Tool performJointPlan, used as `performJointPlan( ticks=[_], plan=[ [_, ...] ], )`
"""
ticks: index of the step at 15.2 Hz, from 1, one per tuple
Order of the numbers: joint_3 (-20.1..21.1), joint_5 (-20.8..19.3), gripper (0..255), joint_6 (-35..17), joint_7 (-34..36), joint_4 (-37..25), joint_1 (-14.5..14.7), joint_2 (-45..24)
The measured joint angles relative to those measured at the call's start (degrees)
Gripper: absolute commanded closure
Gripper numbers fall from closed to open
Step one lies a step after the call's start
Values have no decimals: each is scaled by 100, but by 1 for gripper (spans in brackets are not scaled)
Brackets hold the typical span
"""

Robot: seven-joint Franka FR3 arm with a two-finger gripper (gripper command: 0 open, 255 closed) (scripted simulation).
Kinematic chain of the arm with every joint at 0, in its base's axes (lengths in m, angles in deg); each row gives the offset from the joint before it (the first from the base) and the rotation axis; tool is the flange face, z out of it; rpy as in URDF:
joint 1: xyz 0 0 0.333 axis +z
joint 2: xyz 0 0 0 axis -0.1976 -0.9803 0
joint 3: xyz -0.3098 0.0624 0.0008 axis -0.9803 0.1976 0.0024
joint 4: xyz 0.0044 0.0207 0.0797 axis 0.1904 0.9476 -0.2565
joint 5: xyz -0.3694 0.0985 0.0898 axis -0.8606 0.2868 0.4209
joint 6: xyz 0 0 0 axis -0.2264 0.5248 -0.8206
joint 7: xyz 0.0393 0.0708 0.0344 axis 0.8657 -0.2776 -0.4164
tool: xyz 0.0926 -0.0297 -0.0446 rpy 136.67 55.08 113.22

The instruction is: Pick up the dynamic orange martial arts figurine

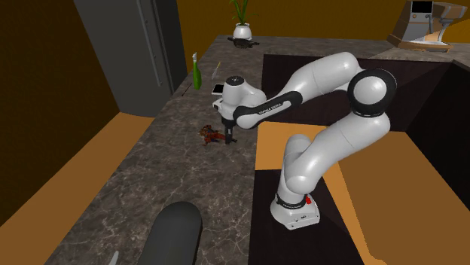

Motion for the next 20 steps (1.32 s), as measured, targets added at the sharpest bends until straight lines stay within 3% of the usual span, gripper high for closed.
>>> performJointPlan(
  ticks=[11, 20],
  plan=[
    [-4, -1, 255, -13, 3, -2, 2, -10],
    [248, 271, 255, 813, -127, -420, 68, 411]
  ],
)
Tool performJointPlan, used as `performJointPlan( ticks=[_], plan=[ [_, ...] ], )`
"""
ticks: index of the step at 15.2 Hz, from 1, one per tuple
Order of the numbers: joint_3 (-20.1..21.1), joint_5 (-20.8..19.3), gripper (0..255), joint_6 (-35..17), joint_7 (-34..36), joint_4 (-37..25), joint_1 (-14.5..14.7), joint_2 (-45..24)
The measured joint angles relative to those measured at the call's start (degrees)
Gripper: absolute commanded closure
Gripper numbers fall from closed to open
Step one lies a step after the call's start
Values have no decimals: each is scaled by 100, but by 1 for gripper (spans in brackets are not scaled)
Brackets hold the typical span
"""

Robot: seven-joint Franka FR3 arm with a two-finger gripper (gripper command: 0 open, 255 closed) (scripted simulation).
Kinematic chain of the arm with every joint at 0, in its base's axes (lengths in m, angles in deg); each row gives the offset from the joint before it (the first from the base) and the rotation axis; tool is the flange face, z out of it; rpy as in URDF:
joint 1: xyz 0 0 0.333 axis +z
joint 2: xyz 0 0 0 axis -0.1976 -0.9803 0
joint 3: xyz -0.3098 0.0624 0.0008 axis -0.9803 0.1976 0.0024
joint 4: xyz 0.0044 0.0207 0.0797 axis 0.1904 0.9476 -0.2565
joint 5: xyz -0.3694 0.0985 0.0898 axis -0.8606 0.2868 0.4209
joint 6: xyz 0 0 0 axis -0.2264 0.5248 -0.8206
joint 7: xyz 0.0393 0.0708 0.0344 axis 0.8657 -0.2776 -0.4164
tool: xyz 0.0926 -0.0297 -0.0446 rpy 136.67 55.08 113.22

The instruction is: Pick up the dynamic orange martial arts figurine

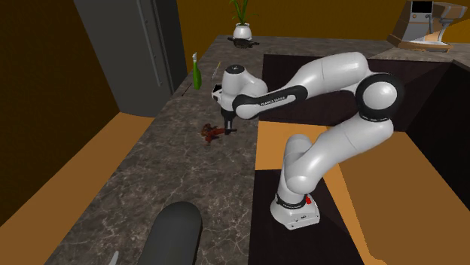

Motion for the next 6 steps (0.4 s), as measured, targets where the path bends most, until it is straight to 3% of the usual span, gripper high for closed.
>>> performJointPlan(
  ticks=[6],
  plan=[
    [156, 160, 255, 488, -69, -306, 46, 183]
  ],
)
